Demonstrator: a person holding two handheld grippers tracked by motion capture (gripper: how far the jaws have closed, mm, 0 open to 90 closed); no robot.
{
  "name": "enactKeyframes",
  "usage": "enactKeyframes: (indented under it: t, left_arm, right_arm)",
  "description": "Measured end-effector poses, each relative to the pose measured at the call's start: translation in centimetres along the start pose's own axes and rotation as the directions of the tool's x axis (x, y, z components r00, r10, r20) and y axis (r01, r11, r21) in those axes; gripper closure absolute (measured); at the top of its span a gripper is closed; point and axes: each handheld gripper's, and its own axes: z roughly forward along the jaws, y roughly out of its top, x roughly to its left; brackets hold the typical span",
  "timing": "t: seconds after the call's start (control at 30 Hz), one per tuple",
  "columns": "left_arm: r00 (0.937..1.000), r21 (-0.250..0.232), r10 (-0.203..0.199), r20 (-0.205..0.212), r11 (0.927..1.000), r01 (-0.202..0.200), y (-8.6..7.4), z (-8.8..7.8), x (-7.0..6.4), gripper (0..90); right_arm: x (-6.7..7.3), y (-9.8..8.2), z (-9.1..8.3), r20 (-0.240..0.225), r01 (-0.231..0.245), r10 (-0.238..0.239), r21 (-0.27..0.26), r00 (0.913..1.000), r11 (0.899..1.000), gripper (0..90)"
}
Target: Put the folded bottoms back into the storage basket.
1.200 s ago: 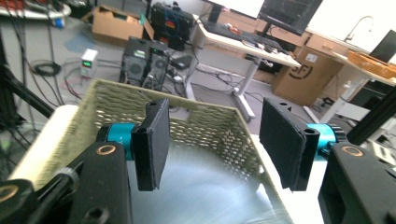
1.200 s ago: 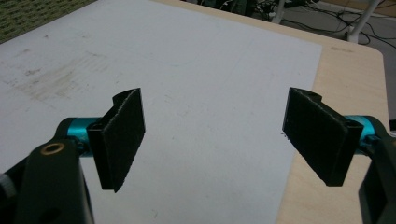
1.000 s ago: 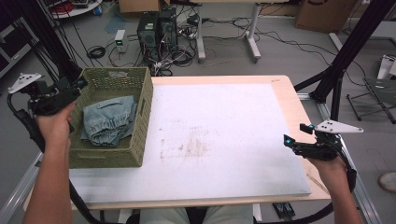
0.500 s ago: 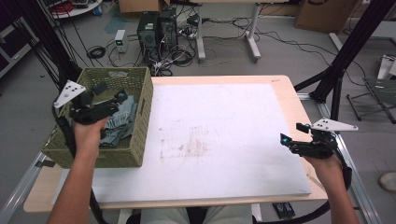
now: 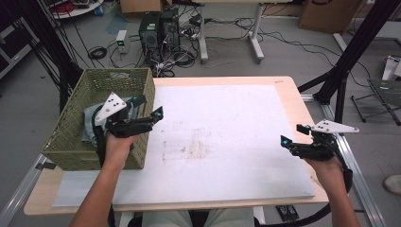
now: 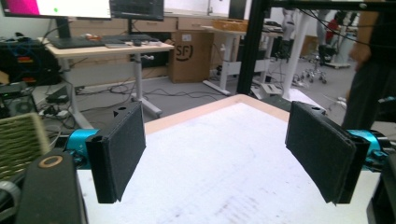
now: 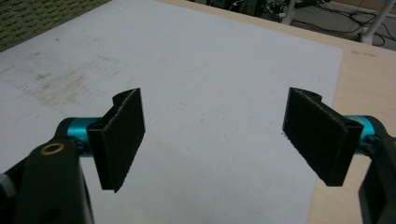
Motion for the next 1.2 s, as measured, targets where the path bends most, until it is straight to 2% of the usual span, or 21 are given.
enactKeyframes:
  t: [0.37,0.63,0.93,1.2]
  left_arm:
    - [0.9963,0.026,0.045,0.074,0.9986,-0.047,-0.9,2.3,-3.0,20.2]
    - [0.9938,0.053,0.066,0.089,0.9961,-0.071,-2.0,3.8,-4.6,20.3]
    - [0.9926,0.084,0.059,0.106,0.9941,-0.068,-3.7,5.0,-5.5,20.4]
    - [0.9929,0.085,0.045,0.11,0.9949,-0.054,-4.2,5.3,-5.6,20.4]
  right_arm:
    - [0.6,0.2,0.1,-0.006,0.007,-0.007,-0.005,1.0,1.0,21.3]
    - [0.9,0.2,0.6,-0.014,0.006,-0.006,-0.009,0.9999,1.0,21.2]
    - [1.2,-0.1,1.3,-0.028,-0.001,0.001,-0.003,0.9996,1.0,21.2]
    - [1.3,-0.2,1.4,-0.03,0.0,0.0,-0.004,0.9995,1.0,21.2]
